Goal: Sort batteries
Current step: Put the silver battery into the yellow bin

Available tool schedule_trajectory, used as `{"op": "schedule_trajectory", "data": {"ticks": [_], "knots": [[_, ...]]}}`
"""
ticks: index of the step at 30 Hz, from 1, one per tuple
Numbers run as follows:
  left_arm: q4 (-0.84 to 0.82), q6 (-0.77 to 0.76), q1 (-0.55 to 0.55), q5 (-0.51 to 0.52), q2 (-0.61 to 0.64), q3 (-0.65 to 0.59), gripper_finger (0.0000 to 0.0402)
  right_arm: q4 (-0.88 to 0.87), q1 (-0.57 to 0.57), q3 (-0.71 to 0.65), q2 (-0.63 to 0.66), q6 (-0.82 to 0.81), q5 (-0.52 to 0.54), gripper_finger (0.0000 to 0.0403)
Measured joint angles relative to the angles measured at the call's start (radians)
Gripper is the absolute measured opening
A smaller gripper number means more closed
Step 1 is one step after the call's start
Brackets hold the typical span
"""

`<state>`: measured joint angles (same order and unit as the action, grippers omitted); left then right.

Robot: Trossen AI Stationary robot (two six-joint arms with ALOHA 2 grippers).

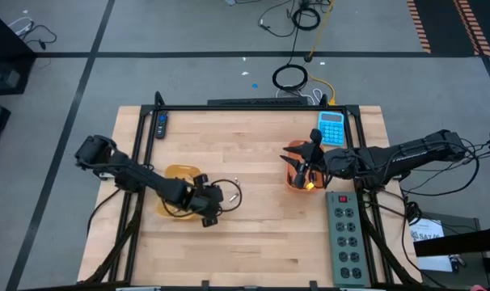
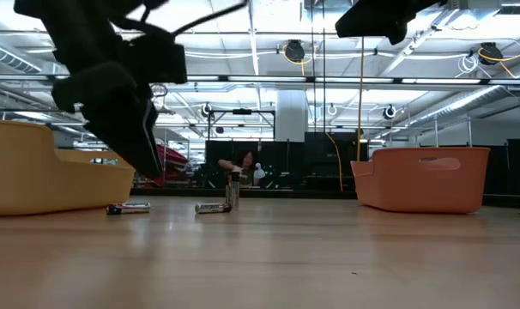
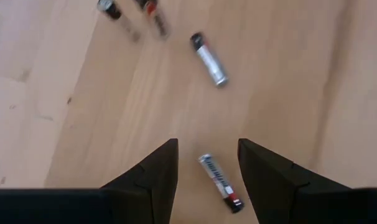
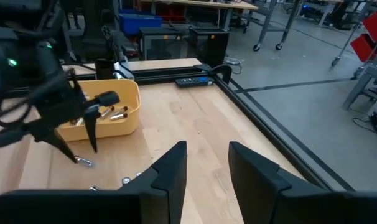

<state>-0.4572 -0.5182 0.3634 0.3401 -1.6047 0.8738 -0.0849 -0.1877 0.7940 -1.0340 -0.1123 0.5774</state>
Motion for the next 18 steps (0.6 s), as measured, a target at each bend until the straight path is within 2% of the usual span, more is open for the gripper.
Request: {"op": "schedule_trajectory", "data": {"ticks": [13, 18], "knots": [[-0.048, 0.053, -0.074, -0.133, -0.072, 0.001, 0.0177, 0.002, -0.004, 0.000, 0.000, -0.007, 0.002, 0.0109], [-0.045, 0.057, -0.083, -0.143, -0.084, 0.001, 0.0177, 0.003, -0.004, 0.000, 0.000, -0.007, 0.002, 0.0109]]}}
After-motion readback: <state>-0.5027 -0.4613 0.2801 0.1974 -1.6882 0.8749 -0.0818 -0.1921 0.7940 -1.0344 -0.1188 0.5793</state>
